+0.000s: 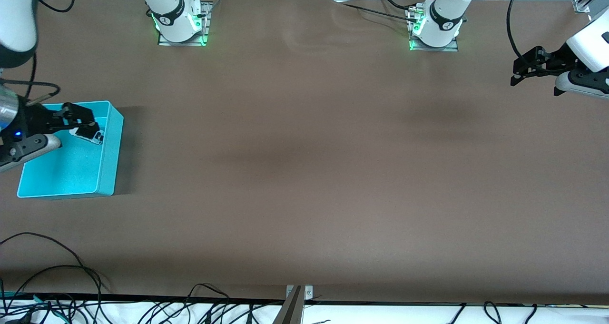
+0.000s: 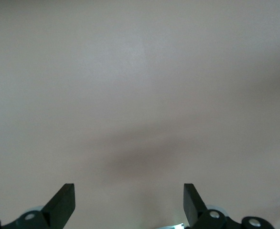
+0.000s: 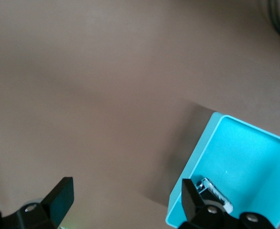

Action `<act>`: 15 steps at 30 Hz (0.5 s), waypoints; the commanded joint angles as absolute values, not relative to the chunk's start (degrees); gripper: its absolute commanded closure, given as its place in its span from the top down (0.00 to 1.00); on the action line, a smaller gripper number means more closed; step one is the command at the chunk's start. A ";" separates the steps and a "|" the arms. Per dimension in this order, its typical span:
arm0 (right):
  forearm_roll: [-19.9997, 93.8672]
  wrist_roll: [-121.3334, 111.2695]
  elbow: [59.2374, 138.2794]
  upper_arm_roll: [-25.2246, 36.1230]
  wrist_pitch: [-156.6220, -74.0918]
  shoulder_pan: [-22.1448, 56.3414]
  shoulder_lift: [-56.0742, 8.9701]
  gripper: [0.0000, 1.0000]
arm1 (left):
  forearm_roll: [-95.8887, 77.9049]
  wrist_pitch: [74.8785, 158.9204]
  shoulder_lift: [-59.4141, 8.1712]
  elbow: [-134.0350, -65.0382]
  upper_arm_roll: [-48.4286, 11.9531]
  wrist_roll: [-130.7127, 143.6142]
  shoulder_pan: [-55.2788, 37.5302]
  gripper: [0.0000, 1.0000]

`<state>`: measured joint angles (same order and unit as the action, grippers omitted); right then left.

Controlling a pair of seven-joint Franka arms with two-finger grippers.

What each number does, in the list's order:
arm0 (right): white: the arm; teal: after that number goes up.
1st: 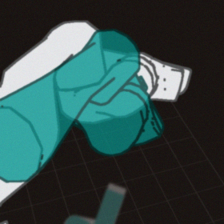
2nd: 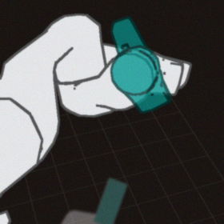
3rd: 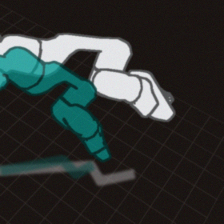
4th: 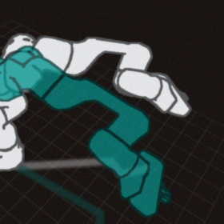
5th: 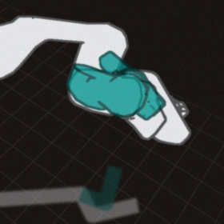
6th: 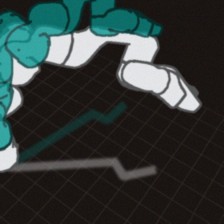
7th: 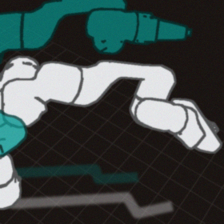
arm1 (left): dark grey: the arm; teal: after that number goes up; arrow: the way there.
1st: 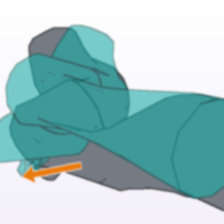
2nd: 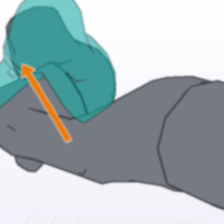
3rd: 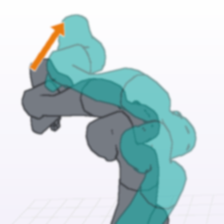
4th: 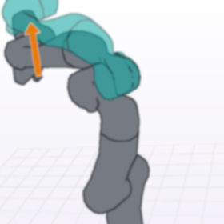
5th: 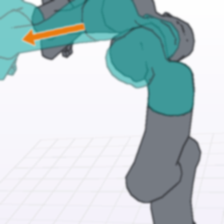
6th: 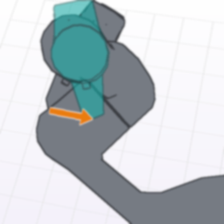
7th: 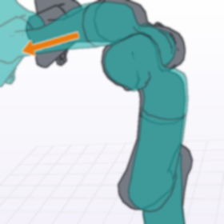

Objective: Wind and store white jeep toy

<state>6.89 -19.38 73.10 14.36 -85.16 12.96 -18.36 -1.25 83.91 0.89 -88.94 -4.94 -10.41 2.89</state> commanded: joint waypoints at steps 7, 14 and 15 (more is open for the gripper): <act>4.04 -4.22 84.80 0.00 -87.01 -0.70 -7.13 1.00 | -2.55 82.53 0.62 -87.45 -5.01 -11.43 3.08 1.00; -0.18 -3.78 96.40 -5.18 -93.33 -5.26 1.75 1.00 | -2.55 82.44 0.70 -87.45 -5.01 -11.43 3.08 1.00; -0.18 -3.78 97.20 -6.06 -93.43 -6.32 2.45 1.00 | -2.55 82.44 0.62 -87.45 -5.01 -11.43 3.08 1.00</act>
